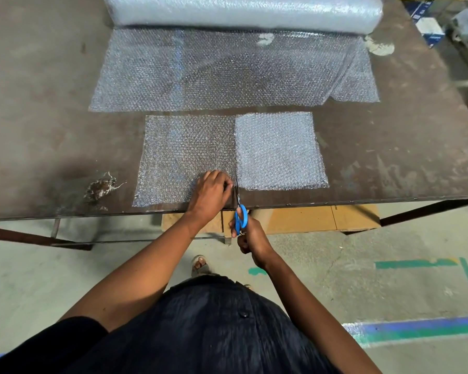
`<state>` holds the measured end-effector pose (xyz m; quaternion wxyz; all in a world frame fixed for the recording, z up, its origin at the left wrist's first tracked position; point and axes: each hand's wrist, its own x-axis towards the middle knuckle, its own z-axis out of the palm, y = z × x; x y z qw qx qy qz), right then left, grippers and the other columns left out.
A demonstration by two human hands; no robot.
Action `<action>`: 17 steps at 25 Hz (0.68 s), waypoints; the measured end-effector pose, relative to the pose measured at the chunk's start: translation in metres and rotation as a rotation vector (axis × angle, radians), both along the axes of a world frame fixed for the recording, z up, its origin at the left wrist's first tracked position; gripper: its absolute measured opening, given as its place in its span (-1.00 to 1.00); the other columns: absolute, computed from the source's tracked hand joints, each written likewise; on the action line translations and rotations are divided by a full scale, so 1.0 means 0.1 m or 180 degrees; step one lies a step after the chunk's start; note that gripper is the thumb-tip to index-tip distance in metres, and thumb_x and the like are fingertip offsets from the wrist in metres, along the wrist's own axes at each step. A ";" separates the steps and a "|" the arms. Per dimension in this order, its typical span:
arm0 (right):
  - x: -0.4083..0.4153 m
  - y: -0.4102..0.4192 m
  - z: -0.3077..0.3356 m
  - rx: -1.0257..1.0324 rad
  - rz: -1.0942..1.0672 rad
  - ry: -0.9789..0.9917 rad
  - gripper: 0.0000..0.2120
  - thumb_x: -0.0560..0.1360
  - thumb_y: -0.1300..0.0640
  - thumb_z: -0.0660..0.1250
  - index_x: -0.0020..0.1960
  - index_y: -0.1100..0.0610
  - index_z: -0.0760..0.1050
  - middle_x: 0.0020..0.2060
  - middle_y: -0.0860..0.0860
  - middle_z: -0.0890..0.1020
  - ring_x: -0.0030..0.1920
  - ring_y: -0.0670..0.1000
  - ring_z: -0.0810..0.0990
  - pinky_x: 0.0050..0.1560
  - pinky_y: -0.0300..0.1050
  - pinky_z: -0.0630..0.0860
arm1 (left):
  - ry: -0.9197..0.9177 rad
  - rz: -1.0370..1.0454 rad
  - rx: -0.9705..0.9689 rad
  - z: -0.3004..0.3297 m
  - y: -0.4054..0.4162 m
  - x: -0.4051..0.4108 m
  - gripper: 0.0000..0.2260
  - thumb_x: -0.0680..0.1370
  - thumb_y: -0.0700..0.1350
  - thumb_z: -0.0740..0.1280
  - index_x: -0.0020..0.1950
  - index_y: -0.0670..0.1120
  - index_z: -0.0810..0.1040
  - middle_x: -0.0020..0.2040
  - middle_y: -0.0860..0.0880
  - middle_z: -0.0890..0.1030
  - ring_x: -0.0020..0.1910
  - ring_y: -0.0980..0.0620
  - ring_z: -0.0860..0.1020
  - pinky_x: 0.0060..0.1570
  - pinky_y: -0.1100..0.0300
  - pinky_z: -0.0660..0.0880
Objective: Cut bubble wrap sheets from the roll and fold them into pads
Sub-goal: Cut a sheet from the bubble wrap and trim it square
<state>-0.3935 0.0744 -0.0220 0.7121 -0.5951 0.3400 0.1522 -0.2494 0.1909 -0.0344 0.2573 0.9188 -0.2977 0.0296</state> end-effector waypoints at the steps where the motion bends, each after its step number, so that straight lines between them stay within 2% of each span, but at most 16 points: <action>1: 0.01 0.00 0.00 -0.0031 0.0004 -0.0040 -0.45 0.68 -0.29 0.21 0.05 0.22 0.58 -0.35 0.04 0.54 -0.52 -0.07 0.17 -0.45 -0.21 0.10 | 0.0009 -0.0007 0.0015 0.00 0.00 0.00 -0.91 0.66 -0.06 0.31 0.08 -0.04 0.58 0.02 0.00 0.59 0.04 -0.01 0.49 0.10 0.01 0.49; 10: 0.00 0.05 -0.01 -0.0247 -0.0002 -0.0190 -0.56 0.71 -0.20 0.24 0.03 0.19 0.55 -0.37 0.03 0.50 -0.52 -0.07 0.19 -0.48 -0.25 0.13 | 0.0020 -0.0009 -0.0060 0.00 0.01 0.00 -0.91 0.66 -0.07 0.31 0.07 -0.06 0.58 0.01 -0.02 0.59 0.03 -0.02 0.48 0.09 0.02 0.47; 13: 0.01 0.03 0.05 -0.0153 -0.0052 0.0031 -0.51 0.69 -0.26 0.22 0.03 0.18 0.58 -0.37 0.03 0.51 -0.51 -0.07 0.20 -0.48 -0.23 0.11 | 0.0167 0.0045 -0.0175 -0.05 0.01 0.00 -0.90 0.67 -0.06 0.28 0.07 -0.06 0.54 -0.01 -0.02 0.59 0.01 -0.03 0.49 0.12 -0.03 0.48; 17: 0.06 0.06 0.06 0.0256 -0.0231 0.0112 -0.43 0.63 -0.39 0.18 0.03 0.14 0.50 -0.35 0.03 0.48 -0.50 -0.08 0.19 -0.51 -0.22 0.13 | 0.0413 0.0236 -0.0472 -0.08 -0.02 0.00 -0.93 0.66 -0.10 0.32 0.07 -0.09 0.52 -0.01 -0.04 0.59 0.02 -0.06 0.51 0.10 -0.01 0.48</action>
